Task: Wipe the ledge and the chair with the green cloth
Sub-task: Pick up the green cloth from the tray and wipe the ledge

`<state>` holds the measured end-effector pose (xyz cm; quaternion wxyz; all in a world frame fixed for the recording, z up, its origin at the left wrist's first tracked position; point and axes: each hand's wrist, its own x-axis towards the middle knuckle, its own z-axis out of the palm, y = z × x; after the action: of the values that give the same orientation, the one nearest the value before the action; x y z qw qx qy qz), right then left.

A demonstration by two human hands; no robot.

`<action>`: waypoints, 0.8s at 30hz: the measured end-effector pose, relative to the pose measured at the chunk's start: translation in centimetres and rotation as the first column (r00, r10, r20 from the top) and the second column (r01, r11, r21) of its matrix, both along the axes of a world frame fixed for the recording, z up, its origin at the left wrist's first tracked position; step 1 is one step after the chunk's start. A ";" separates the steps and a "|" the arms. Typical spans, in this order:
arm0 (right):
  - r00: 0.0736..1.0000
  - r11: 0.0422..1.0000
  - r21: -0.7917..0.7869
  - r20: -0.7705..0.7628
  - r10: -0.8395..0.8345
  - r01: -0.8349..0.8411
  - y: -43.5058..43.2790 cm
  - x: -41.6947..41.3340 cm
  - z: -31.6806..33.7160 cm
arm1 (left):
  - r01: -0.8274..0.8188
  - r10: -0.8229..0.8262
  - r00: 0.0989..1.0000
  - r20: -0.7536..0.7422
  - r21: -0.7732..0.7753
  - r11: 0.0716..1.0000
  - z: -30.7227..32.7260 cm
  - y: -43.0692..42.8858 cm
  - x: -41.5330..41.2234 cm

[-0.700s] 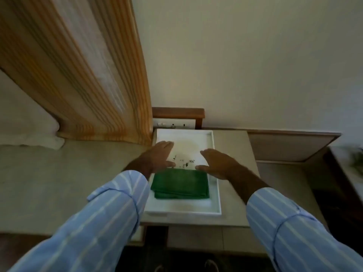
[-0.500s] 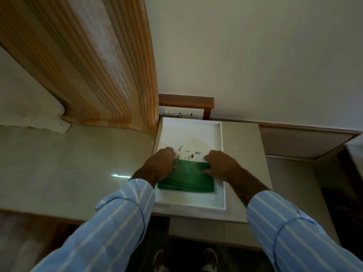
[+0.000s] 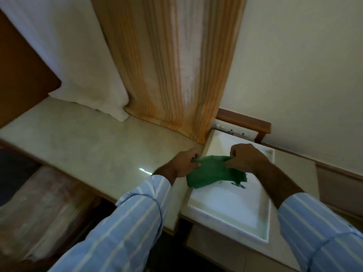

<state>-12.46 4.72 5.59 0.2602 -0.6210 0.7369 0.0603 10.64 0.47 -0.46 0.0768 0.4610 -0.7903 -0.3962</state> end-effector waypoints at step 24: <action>0.770 0.994 0.108 0.633 -0.079 0.014 -18.7 41.1 -7.6 | -0.841 0.861 0.465 -0.204 0.201 0.502 -3.5 -5.9 42.0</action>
<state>28.60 -13.94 -2.03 0.5251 -0.5730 0.6169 -0.1241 52.63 -5.47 -4.01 0.3572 0.7347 -0.4213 -0.3939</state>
